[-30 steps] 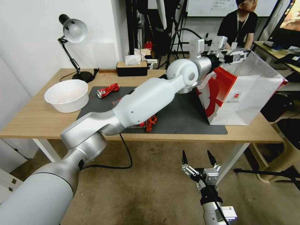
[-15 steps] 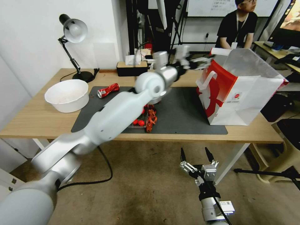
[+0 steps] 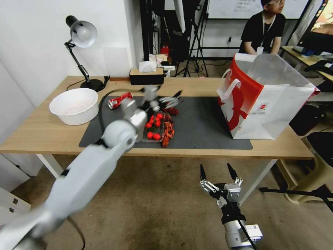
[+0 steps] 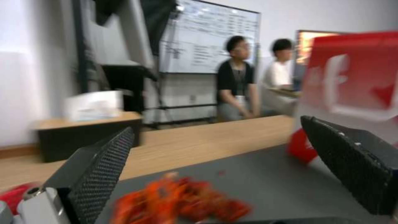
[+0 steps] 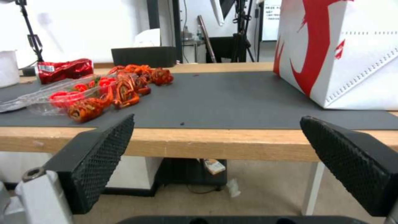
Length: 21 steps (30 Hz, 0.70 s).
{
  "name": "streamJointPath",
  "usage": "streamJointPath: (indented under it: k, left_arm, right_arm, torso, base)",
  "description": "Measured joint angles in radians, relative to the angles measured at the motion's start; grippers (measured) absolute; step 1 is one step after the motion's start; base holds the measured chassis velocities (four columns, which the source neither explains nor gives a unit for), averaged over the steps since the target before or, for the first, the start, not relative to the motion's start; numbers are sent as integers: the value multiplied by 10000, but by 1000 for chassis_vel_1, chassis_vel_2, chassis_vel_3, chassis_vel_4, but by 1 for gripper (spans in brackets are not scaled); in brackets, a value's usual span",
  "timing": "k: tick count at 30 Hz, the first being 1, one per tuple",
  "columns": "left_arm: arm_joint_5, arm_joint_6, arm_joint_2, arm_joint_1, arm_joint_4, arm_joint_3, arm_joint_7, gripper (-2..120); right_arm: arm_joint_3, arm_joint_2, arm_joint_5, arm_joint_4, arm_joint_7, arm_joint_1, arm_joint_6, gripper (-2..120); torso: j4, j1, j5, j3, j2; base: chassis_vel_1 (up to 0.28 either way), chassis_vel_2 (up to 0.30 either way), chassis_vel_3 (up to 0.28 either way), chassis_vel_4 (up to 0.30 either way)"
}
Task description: Pick up the trash from the table and place it into the takeout bag.
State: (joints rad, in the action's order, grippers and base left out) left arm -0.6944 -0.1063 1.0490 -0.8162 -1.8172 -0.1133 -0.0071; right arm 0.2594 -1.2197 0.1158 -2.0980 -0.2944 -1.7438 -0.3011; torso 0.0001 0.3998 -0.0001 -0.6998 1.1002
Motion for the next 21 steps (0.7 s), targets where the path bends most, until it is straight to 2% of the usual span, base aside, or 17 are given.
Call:
streamJointPath:
  k: [2,3,4,8,9,12,16,21]
  left_arm:
    - [857,350,48,-1053,-283,-604,-151,100]
    - [1318,453,130,-1641,-458,-905,-437,100]
    - [1318,453,130,-1641,-458,-905,-437,100]
    - [2968,801,574,-3162,-927,-1720,-1523,100]
    - [2968,801,574,-3162,-927,-1720,-1523,100]
    - [3517,838,939,-3840,-1276,-2186,-2088,100]
    - [3887,653,1251,-4409,-1597,-2537,-2544,100]
    - [4072,625,1407,-4810,-1809,-2775,-2616,100]
  right_arm:
    - [-22,34,25,28,4,39,-2,100]
    - [-38,58,47,53,6,67,-2,100]
    - [-38,58,47,53,6,67,-2,100]
    - [-58,146,156,118,9,171,-2,100]
    - [-58,146,156,118,9,171,-2,100]
    - [-78,174,190,144,12,221,2,100]
    - [-118,188,197,176,13,271,11,100]
    - [-150,203,198,176,14,296,28,100]
  torso:
    - [-2,0,-1,0,0]
    - [-1,0,-2,0,0]
    - [-1,0,-2,0,0]
    - [-2,0,2,0,0]
    - [-2,0,2,0,0]
    - [-3,0,0,-1,0]
    - [-3,0,-1,-1,0]
    - [-2,0,1,-1,0]
  base:
    - [0,0,0,0]
    - [0,0,0,0]
    - [0,0,0,0]
    - [0,0,0,0]
    - [0,0,0,0]
    - [0,0,0,0]
    - [0,0,0,0]
    - [0,0,0,0]
